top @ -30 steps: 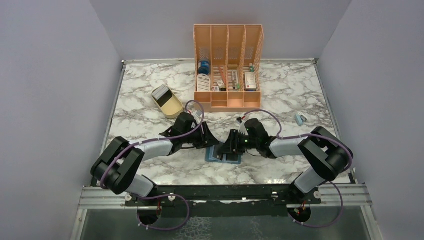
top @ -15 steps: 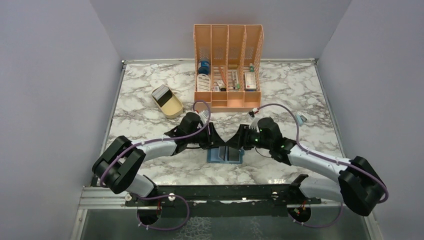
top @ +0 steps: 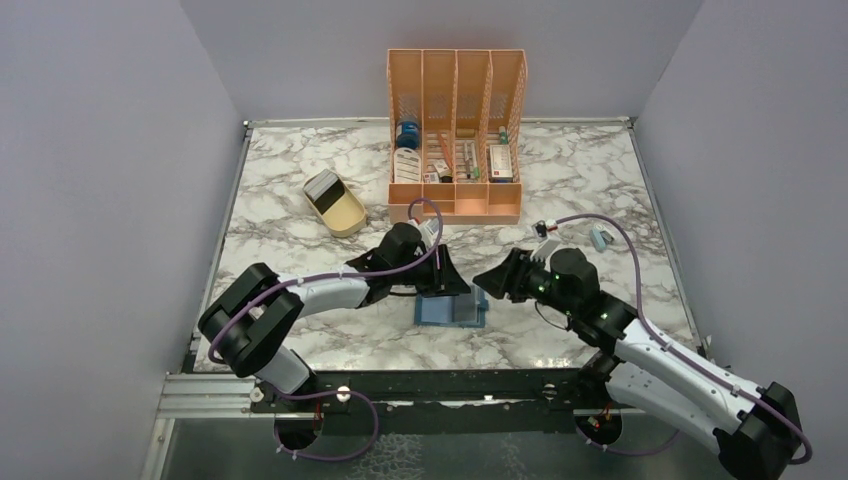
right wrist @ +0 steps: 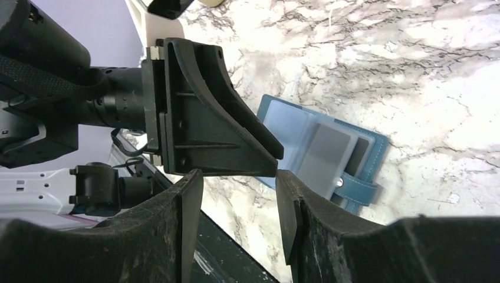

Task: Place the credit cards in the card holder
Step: Turn over the card slot in the card holder, then pick up the credit card from the storage box.

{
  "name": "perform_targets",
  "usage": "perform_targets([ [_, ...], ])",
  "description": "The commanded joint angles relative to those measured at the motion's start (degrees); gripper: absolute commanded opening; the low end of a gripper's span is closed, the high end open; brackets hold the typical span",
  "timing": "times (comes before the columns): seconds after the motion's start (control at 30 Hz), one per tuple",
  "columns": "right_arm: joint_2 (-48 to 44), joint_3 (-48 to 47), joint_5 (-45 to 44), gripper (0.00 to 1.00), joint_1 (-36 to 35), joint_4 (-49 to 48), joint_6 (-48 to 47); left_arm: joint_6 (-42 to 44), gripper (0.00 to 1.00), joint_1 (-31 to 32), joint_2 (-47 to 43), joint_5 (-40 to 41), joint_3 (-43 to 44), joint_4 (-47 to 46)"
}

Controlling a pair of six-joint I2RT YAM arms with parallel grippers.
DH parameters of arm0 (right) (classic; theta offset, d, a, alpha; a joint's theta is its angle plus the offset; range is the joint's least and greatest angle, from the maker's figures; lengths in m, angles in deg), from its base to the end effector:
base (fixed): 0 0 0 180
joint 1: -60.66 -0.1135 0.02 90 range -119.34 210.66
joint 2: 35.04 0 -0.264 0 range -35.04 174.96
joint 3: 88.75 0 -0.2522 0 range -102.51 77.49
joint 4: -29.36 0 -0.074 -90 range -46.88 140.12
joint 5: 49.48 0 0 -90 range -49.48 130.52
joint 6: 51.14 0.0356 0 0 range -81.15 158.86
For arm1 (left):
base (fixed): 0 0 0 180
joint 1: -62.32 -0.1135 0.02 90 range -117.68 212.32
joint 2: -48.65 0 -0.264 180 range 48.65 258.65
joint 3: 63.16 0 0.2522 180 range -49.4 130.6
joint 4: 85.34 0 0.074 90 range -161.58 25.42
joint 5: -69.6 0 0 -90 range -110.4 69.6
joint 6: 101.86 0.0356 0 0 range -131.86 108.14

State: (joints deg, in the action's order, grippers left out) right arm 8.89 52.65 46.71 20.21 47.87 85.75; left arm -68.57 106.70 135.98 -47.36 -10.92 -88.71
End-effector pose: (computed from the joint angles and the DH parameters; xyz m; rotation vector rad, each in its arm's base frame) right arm 0.1353 0.1204 0.2290 0.0452 2.1547 1.0530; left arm 0.2060 -0.2242 0.1766 0.0624 2.4698 -1.4272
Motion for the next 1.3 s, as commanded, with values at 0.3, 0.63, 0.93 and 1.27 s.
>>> perform_targets([
  [0.3, 5.58, -3.42, -0.43, 0.49, -0.25, 7.83, -1.29, 14.38, 0.41, -0.98, -5.78, 14.68, 7.62, 19.02],
  [0.63, 6.02, -2.34, 2.55, 0.49, -0.25, 5.83, -3.25, 37.74, 0.44, -13.54, -9.22, 28.16, 17.98, 38.66],
  [0.93, 6.23, -4.22, 1.56, 0.49, -0.25, 7.97, -5.27, 59.36, 0.46, -22.94, -5.51, 37.44, 24.73, 42.93],
  [1.27, 7.82, -4.67, 3.55, 0.49, -0.24, 6.82, -5.84, 72.15, 0.48, -31.2, 10.46, 45.27, 36.68, 43.61],
])
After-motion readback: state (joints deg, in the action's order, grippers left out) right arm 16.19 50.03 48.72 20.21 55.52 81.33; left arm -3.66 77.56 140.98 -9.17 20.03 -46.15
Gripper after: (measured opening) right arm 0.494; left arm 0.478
